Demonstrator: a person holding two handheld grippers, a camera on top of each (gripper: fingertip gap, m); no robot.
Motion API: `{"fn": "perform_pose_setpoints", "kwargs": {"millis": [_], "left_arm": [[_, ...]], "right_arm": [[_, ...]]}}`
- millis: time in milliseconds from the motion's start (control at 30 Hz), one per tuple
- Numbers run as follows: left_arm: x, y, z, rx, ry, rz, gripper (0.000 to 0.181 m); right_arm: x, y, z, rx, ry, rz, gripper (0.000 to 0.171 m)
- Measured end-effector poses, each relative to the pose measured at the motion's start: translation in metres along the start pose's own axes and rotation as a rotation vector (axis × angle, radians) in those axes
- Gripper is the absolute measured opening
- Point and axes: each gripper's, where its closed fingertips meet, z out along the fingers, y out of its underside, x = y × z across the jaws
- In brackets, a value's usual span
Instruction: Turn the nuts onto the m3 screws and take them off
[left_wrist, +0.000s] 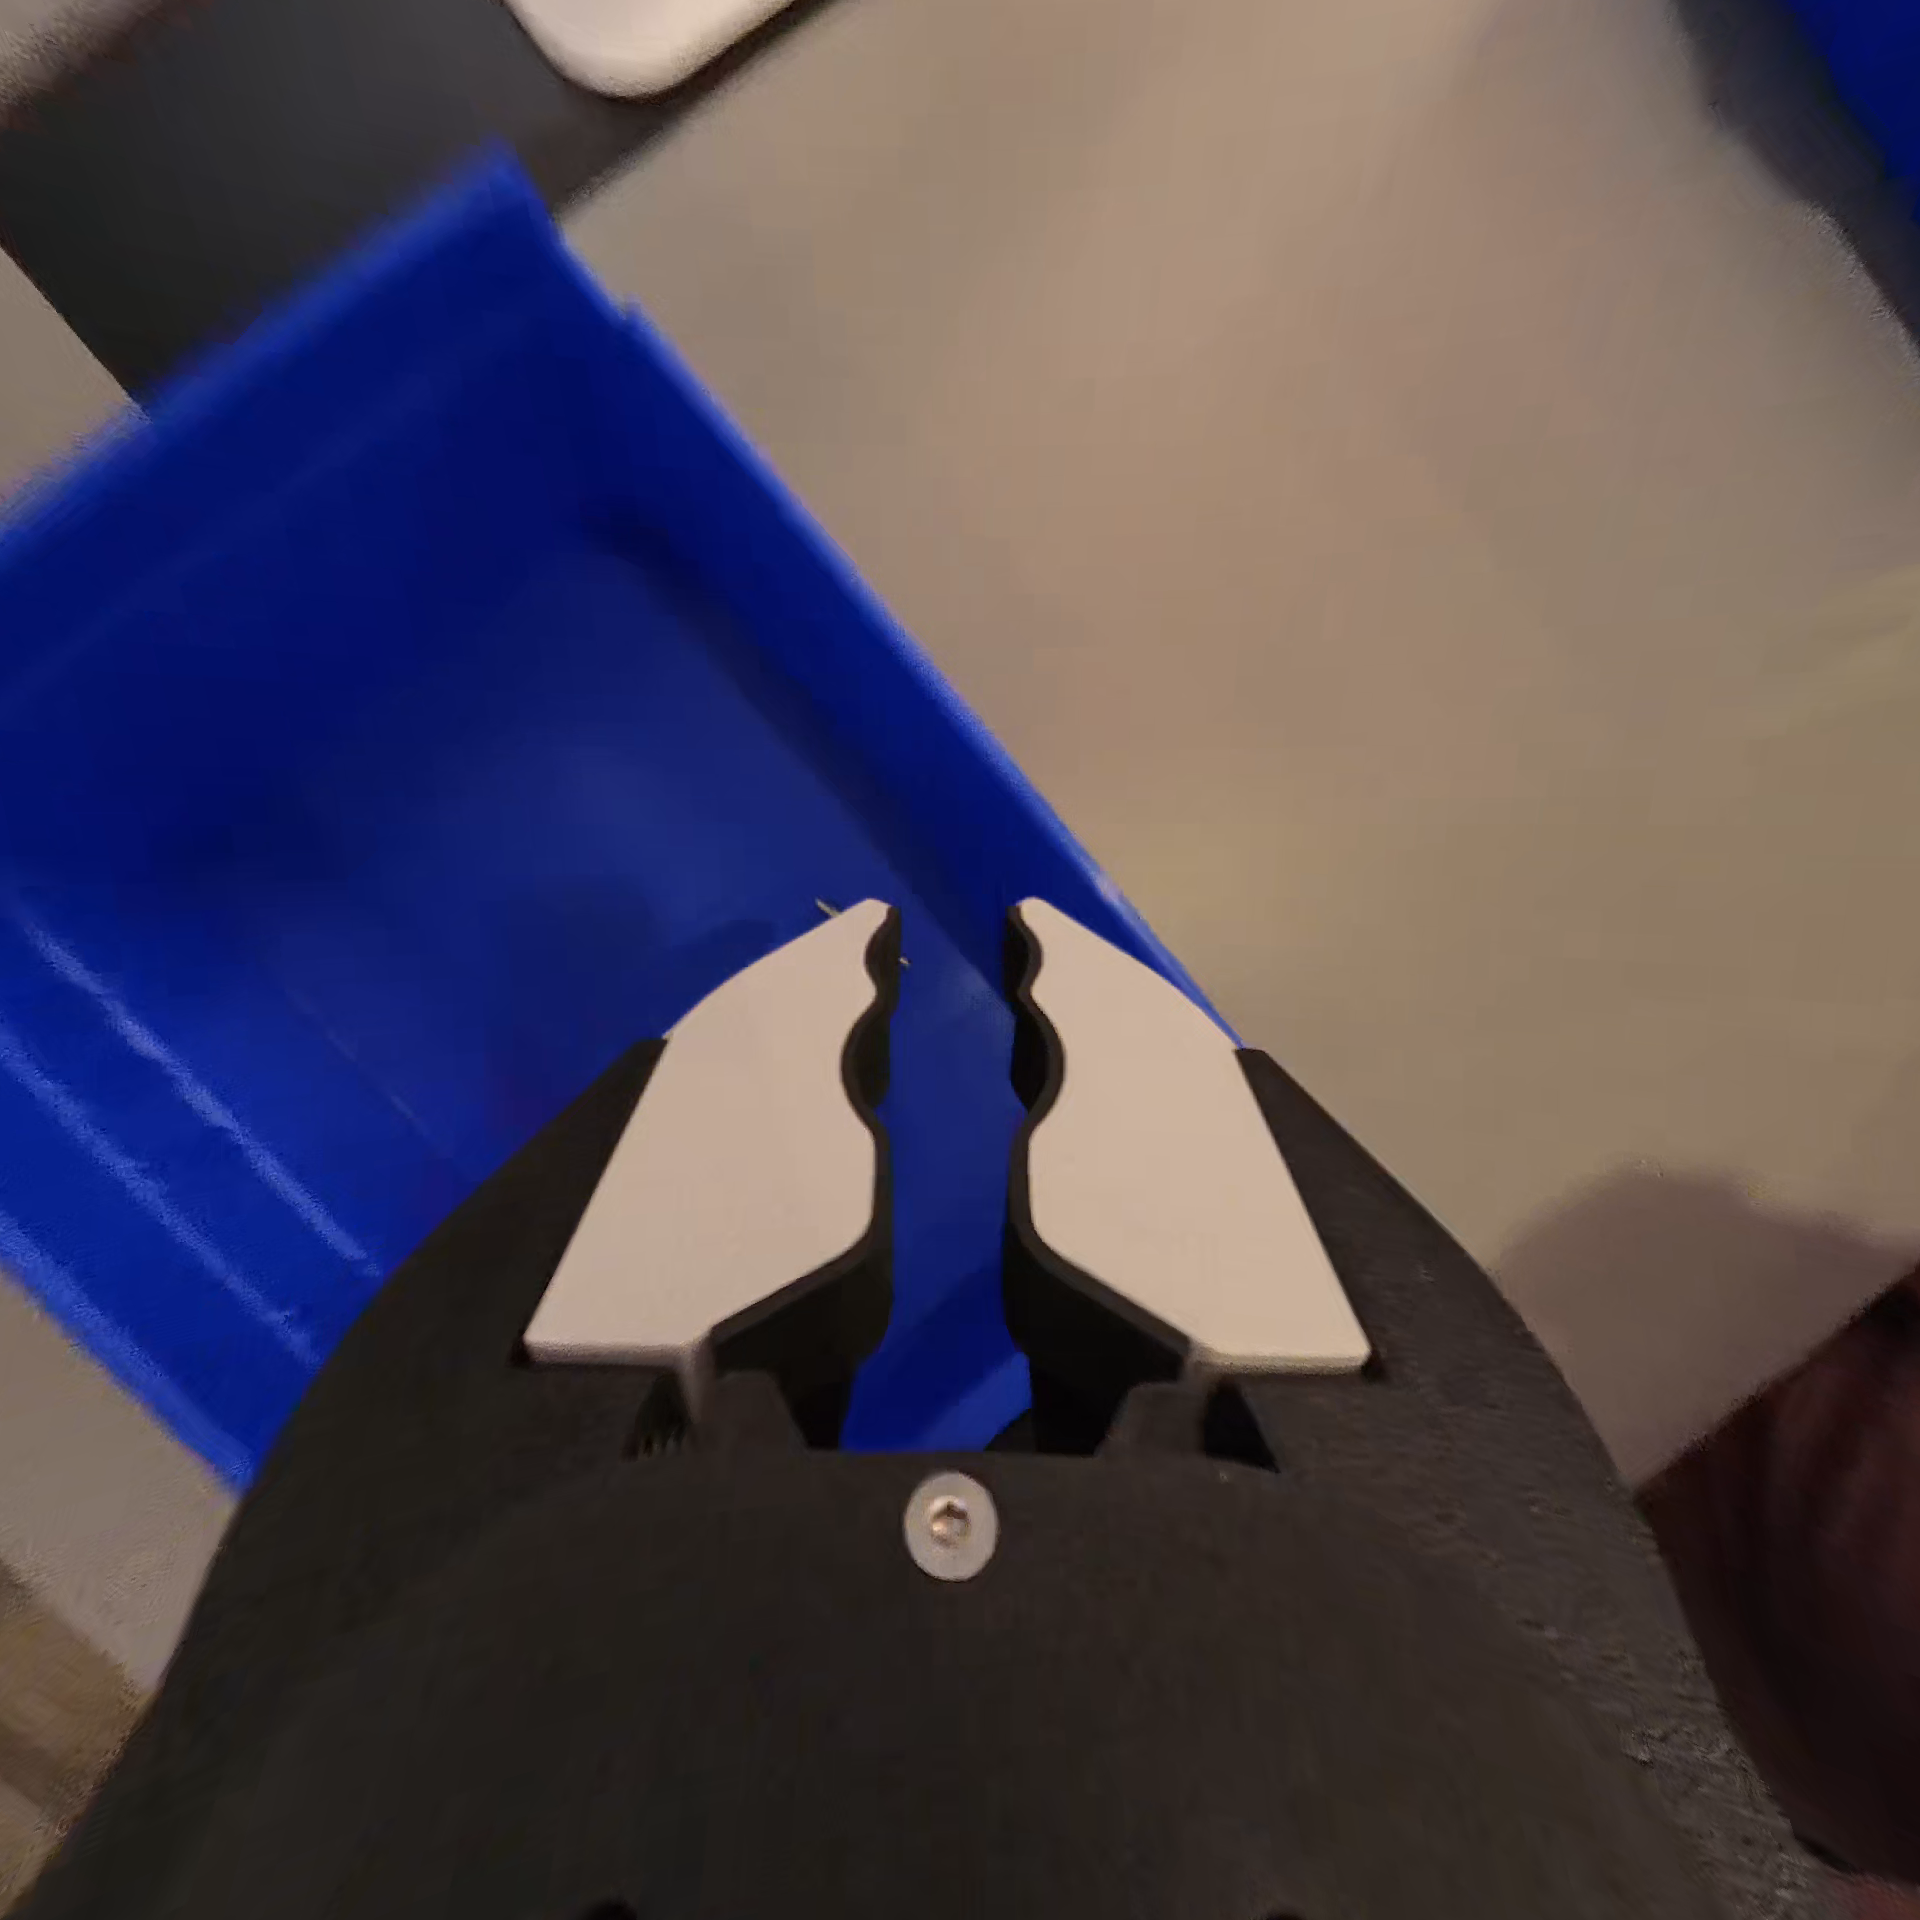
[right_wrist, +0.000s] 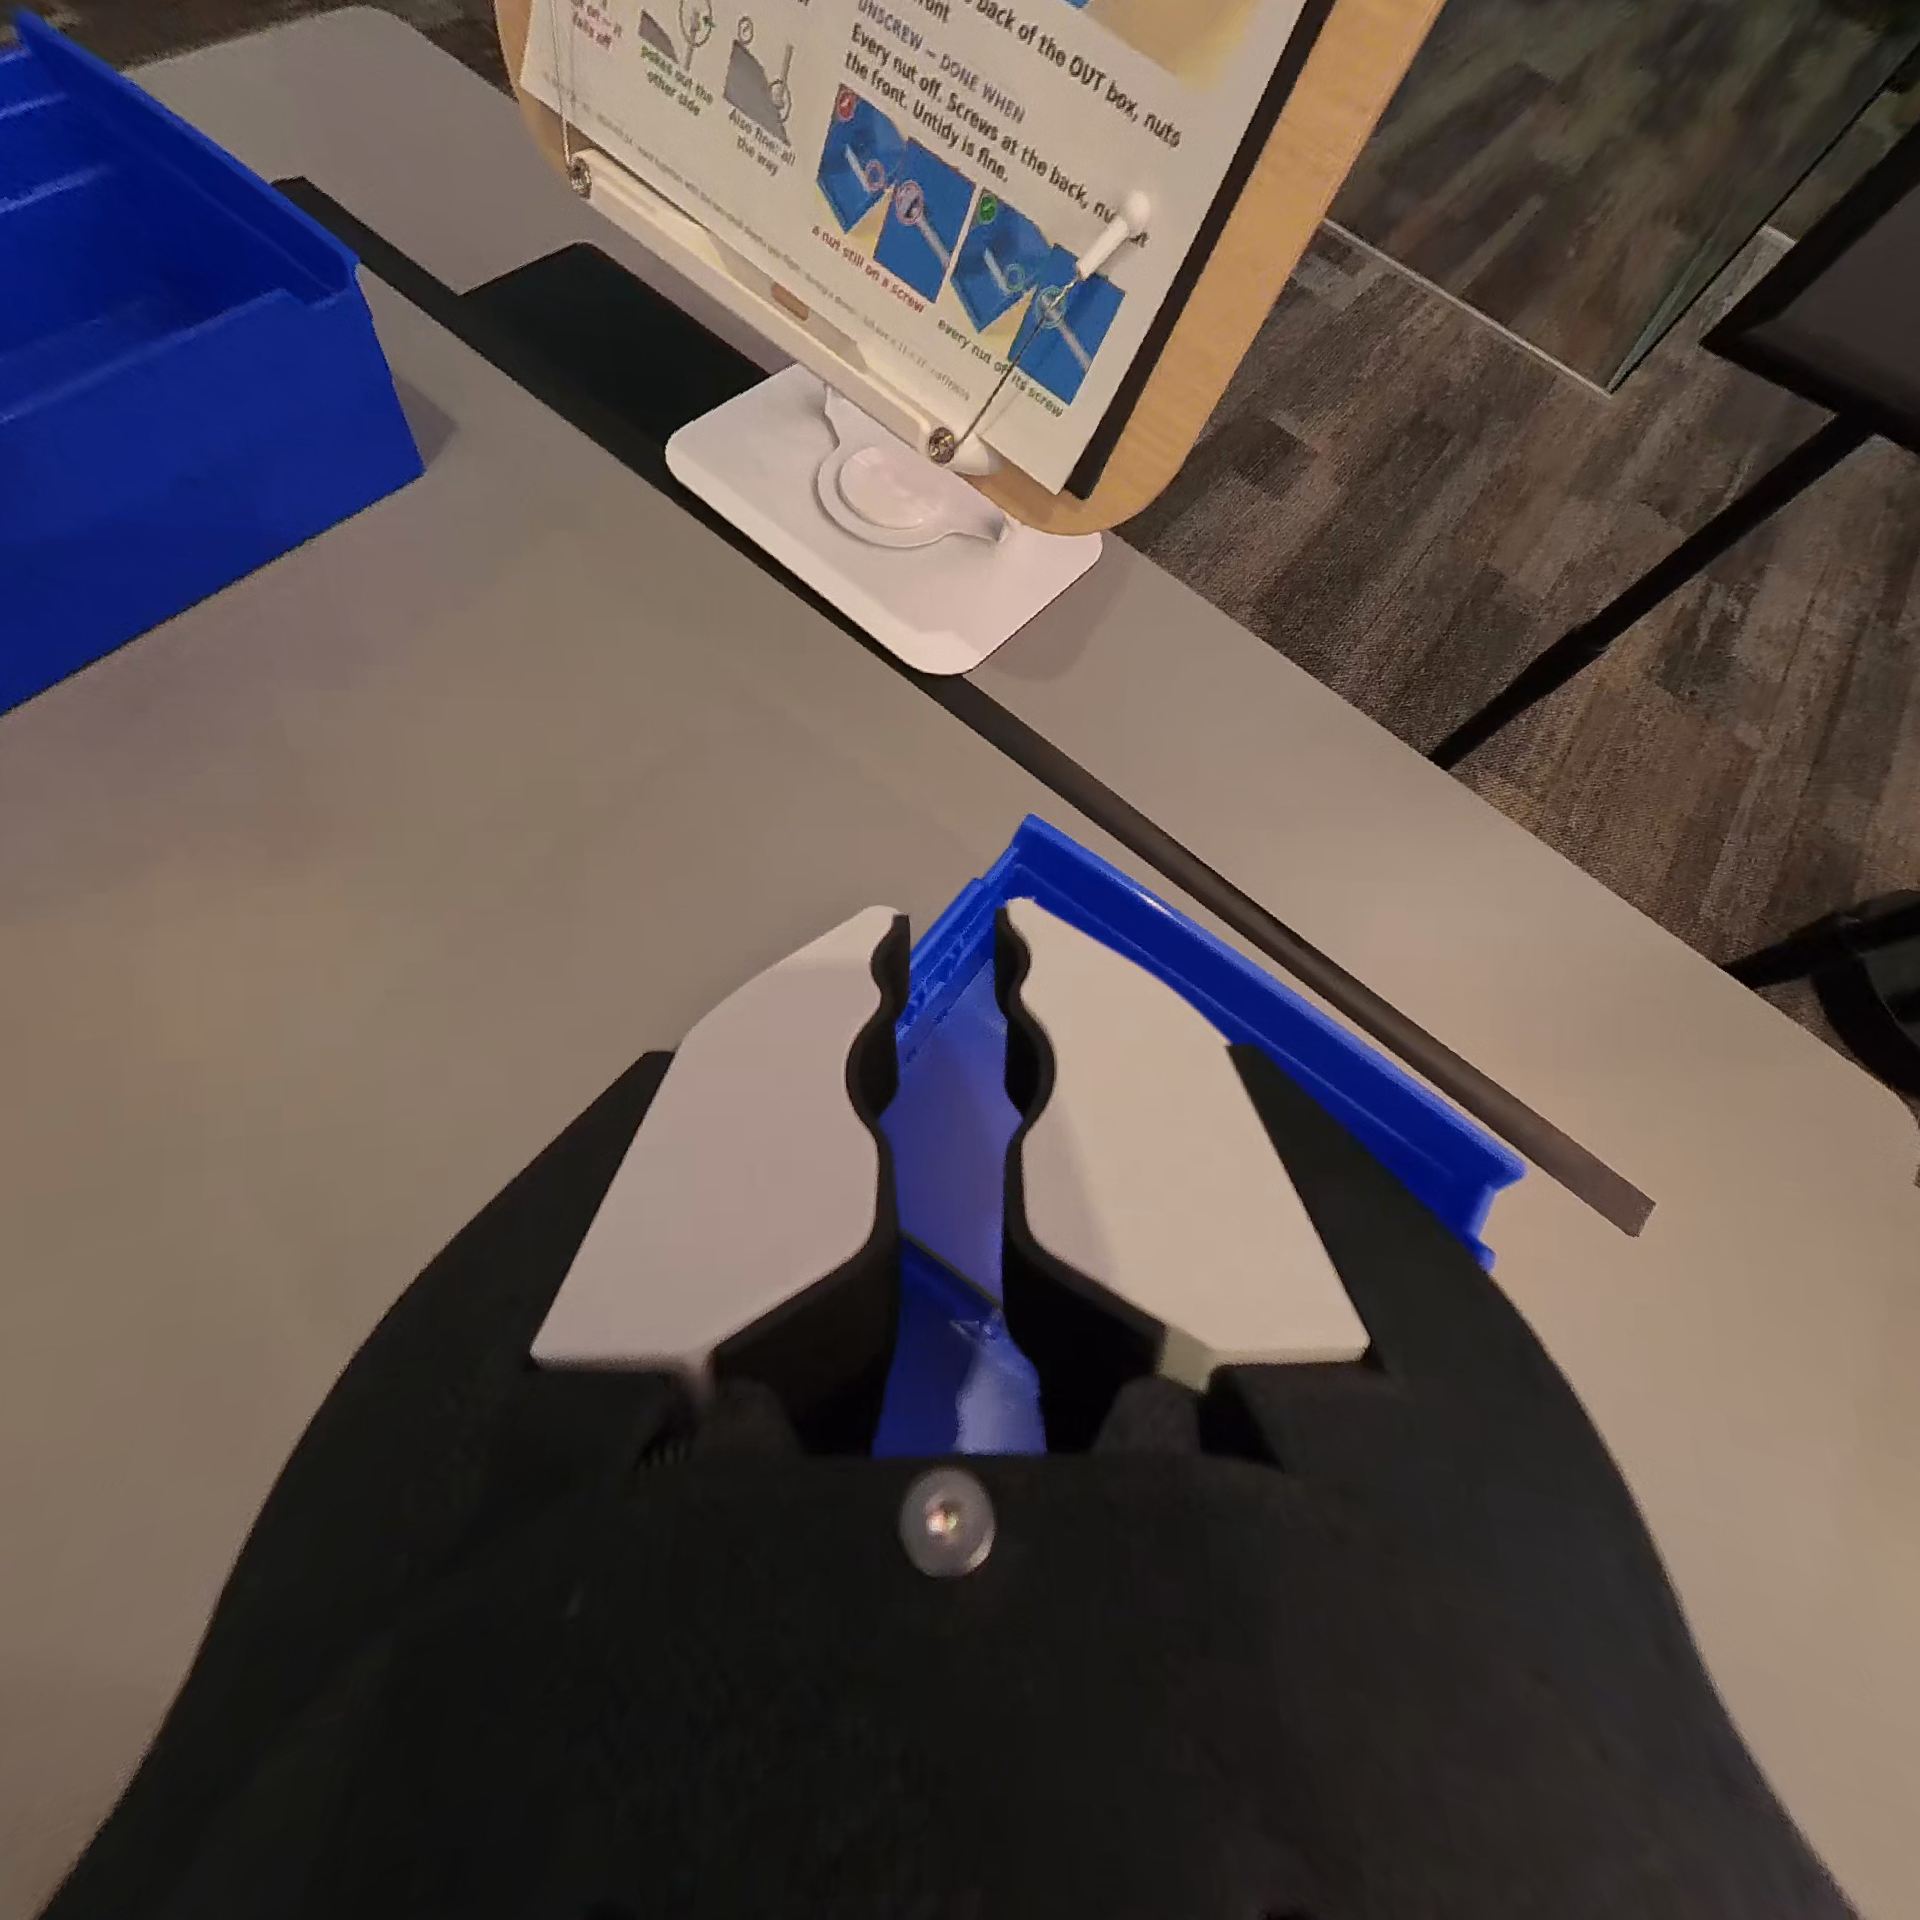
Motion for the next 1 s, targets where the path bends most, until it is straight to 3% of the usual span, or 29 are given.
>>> {"fn": "perform_pose_setpoints", "kwargs": {"millis": [167, 300, 700, 800, 900, 1000], "left_arm": [[-0.009, 0.030, 0.052, -0.207, 0.105, -0.314, 0.008], [-0.020, 0.055, 0.073, -0.360, 0.017, -0.340, 0.012], [-0.028, 0.066, 0.095, -0.438, -0.046, -0.371, 0.023], [-0.030, 0.066, 0.097, -0.443, -0.065, -0.357, 0.020], [-0.036, 0.071, 0.095, -0.461, -0.091, -0.348, 0.004], [-0.036, 0.071, 0.095, -0.459, -0.081, -0.359, 0.003]], "right_arm": [[-0.001, 0.013, 0.011, -0.084, 0.000, -0.043, 0.019], [0.000, 0.025, 0.015, -0.157, 0.012, -0.072, 0.019], [-0.007, 0.032, 0.020, -0.207, -0.013, -0.107, 0.020], [-0.008, 0.033, 0.019, -0.210, -0.014, -0.108, 0.020], [-0.008, 0.033, 0.018, -0.211, -0.013, -0.110, 0.020], [-0.007, 0.034, 0.017, -0.214, -0.011, -0.113, 0.020]]}}
